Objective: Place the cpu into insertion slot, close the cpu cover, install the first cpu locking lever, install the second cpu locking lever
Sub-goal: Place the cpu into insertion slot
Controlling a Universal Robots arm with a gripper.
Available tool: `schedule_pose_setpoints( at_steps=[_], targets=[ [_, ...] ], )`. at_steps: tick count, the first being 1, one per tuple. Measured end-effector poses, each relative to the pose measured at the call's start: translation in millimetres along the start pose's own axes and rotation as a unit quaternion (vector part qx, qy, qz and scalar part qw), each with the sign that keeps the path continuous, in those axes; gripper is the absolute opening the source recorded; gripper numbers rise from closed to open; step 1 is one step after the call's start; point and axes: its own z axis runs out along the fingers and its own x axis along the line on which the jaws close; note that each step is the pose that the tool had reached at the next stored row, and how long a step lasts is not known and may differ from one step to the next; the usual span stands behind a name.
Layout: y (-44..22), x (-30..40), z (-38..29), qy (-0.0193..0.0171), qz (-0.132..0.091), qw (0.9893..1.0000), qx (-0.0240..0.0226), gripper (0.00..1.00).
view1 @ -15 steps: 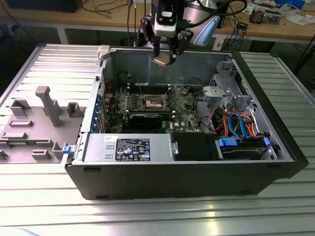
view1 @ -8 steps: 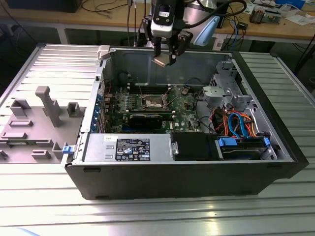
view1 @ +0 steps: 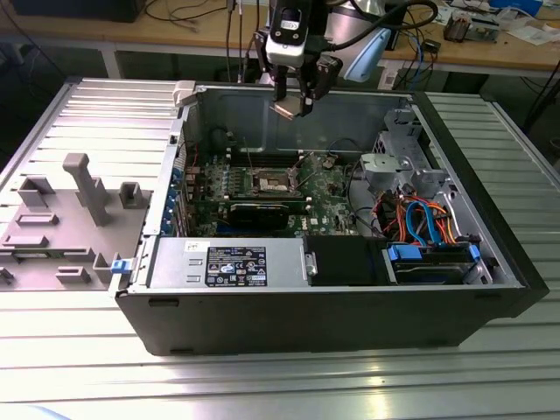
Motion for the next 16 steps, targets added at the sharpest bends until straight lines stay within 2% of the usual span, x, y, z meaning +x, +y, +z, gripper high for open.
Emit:
schedule_pose_setpoints(
  at_steps=[4,9,12,16],
  targets=[
    [0.0,0.0,0.0,-0.0003,0.003,1.0000,-0.0001,0.54],
    [-0.1,0.0,0.5,-0.0032,0.036,0.9994,-0.0007,0.54],
    [-0.1,0.0,1.0,-0.0056,0.063,0.9980,-0.0012,0.54],
    [-0.2,0.0,1.5,-0.0084,0.093,0.9956,-0.0018,0.54]
  ],
)
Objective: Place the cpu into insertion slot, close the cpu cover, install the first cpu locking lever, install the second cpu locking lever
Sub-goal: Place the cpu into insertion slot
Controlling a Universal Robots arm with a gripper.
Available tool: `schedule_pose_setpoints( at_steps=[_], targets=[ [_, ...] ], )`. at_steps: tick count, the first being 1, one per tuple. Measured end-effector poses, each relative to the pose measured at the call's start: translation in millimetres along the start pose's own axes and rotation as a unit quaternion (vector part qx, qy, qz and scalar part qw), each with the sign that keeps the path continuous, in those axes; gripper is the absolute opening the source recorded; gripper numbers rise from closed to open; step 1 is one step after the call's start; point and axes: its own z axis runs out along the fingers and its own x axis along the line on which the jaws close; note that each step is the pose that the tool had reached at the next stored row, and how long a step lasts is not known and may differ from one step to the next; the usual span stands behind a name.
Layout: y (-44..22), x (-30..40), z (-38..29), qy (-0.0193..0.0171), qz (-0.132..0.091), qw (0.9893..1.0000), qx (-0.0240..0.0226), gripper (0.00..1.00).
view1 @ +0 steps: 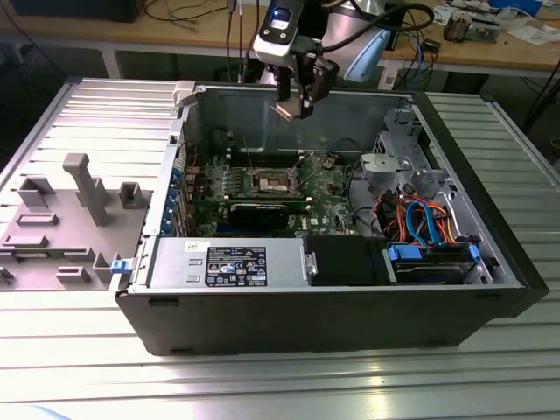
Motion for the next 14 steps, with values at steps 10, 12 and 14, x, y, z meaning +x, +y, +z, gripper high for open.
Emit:
schedule_pose_setpoints(
  at_steps=[10,12,14],
  targets=[
    [0.0,0.0,0.1,-0.0013,0.014,0.9999,-0.0003,0.54],
    [0.0,0.0,0.3,-0.0026,0.029,0.9996,-0.0006,0.54],
    [0.0,0.0,0.4,-0.0042,0.047,0.9989,-0.0009,0.54]
  ],
)
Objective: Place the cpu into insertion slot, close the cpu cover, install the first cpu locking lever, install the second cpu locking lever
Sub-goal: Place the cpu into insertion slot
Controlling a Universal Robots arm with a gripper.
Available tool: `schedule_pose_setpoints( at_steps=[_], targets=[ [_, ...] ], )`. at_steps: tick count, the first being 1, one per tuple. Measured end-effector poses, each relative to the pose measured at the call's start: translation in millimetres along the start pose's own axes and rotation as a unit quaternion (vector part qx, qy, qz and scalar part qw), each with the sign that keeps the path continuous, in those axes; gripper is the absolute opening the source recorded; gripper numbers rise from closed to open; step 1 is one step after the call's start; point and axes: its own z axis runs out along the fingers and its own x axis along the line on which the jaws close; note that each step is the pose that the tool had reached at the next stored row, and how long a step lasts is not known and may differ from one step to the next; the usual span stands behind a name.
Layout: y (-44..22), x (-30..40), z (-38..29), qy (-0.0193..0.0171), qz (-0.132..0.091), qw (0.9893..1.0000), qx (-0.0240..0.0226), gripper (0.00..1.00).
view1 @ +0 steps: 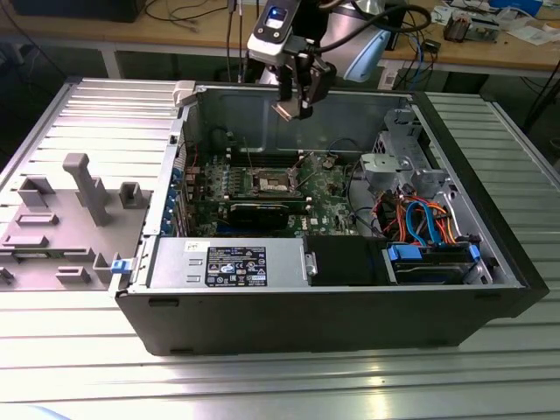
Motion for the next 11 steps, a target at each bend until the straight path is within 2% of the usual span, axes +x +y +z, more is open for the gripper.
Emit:
schedule_pose_setpoints(
  at_steps=[3,11],
  targets=[
    [0.0,0.0,0.4,-0.0019,0.021,0.9998,-0.0004,0.54],
    [0.0,0.0,0.4,-0.0021,0.024,0.9997,-0.0004,0.54]
  ],
)
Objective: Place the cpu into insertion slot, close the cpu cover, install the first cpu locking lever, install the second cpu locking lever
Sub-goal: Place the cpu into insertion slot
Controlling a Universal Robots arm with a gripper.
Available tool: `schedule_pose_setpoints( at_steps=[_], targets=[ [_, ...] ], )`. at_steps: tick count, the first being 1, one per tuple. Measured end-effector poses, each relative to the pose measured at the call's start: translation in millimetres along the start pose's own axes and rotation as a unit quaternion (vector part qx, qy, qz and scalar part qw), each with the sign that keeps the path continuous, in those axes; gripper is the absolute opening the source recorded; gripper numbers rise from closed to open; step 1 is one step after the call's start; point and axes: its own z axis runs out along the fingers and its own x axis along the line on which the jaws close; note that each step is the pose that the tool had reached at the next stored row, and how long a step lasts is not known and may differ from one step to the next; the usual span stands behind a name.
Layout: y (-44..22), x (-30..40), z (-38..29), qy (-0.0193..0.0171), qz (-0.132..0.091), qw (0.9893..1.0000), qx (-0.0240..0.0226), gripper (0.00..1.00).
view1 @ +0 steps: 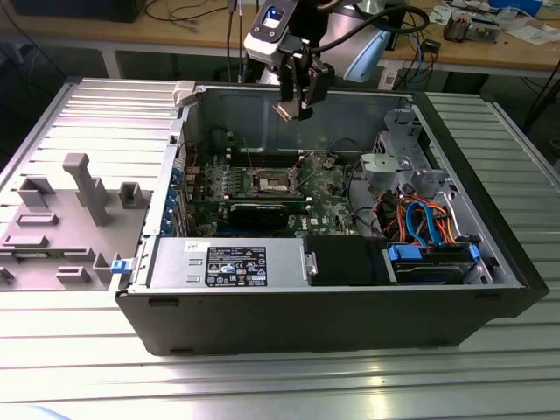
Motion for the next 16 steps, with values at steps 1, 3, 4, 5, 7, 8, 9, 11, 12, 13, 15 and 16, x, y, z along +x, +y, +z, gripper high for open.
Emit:
schedule_pose_setpoints(
  at_steps=[1,3,4,5,7,8,9,11,12,13,15,16],
  targets=[
    [0.0,0.0,0.0,0.0000,0.000,1.0000,-0.0001,0.54],
    [0.0,0.0,0.1,-0.0008,0.010,1.0000,-0.0002,0.54],
    [0.0,0.0,0.1,-0.0017,0.019,0.9998,-0.0004,0.54],
    [0.0,0.0,0.3,-0.0025,0.028,0.9996,-0.0006,0.54],
    [0.0,0.0,0.4,-0.0033,0.038,0.9993,-0.0007,0.54],
    [0.0,-0.1,0.5,-0.0037,0.042,0.9991,-0.0008,0.54],
    [0.1,-0.1,0.7,-0.0039,0.044,0.9990,-0.0008,0.54],
    [0.4,-0.2,0.8,-0.0047,0.048,0.9988,-0.0007,0.54],
    [0.4,-0.3,0.8,-0.0049,0.050,0.9988,-0.0007,0.54],
    [0.4,-0.3,0.9,-0.0051,0.052,0.9986,-0.0008,0.54],
    [0.5,-0.3,0.9,-0.0054,0.055,0.9985,-0.0008,0.54],
    [0.5,-0.3,0.9,-0.0054,0.055,0.9985,-0.0008,0.54]
  ],
)
